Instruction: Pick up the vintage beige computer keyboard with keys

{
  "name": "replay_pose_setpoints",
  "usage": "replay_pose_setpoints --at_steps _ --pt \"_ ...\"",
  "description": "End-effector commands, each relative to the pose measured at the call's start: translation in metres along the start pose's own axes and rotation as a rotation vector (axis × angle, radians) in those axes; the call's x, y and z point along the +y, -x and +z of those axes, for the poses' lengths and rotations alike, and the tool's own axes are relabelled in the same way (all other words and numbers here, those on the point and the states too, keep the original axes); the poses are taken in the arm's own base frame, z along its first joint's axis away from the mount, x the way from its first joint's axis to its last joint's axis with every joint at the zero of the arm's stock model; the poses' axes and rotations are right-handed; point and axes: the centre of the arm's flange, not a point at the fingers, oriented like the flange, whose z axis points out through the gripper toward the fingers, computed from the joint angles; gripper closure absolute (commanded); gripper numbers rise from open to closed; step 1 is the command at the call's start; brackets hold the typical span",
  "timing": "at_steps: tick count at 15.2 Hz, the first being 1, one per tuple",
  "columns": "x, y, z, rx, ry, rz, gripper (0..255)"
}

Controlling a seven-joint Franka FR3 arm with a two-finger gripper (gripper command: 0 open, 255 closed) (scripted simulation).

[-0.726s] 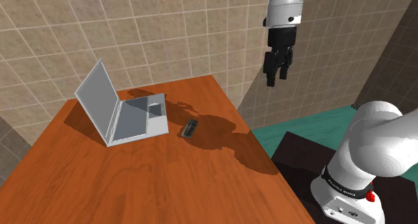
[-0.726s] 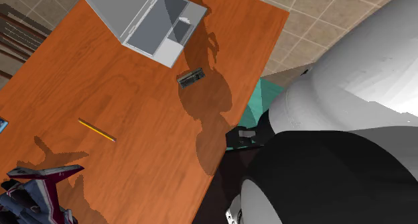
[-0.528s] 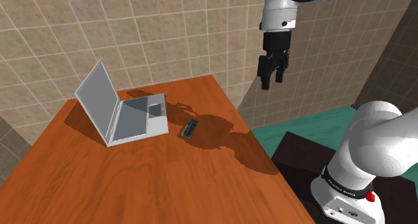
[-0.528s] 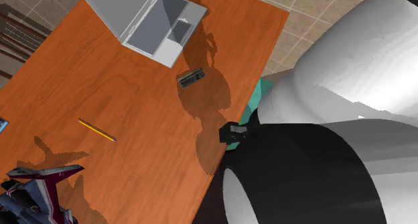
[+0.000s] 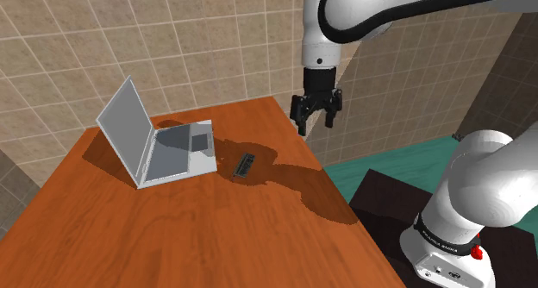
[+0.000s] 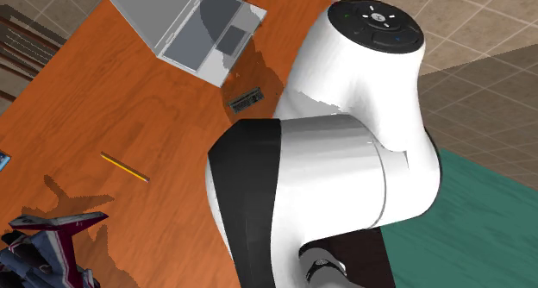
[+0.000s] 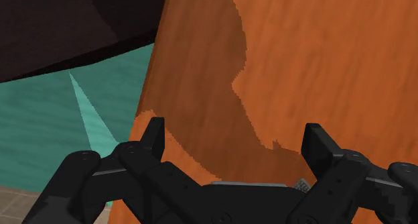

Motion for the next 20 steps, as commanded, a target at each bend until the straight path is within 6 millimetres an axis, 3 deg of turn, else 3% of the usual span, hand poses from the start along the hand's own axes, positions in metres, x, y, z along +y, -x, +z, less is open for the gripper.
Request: replay_pose_setpoints --at_steps 1,11,20 --pt "-0.015 -0.013 0.014 0.008 -0.008 0.067 0" --pt "-0.081 -0.096 0.081 0.043 -0.041 0.379 0" --pt "-0.118 -0.187 0.138 0.074 -0.070 0.659 0"
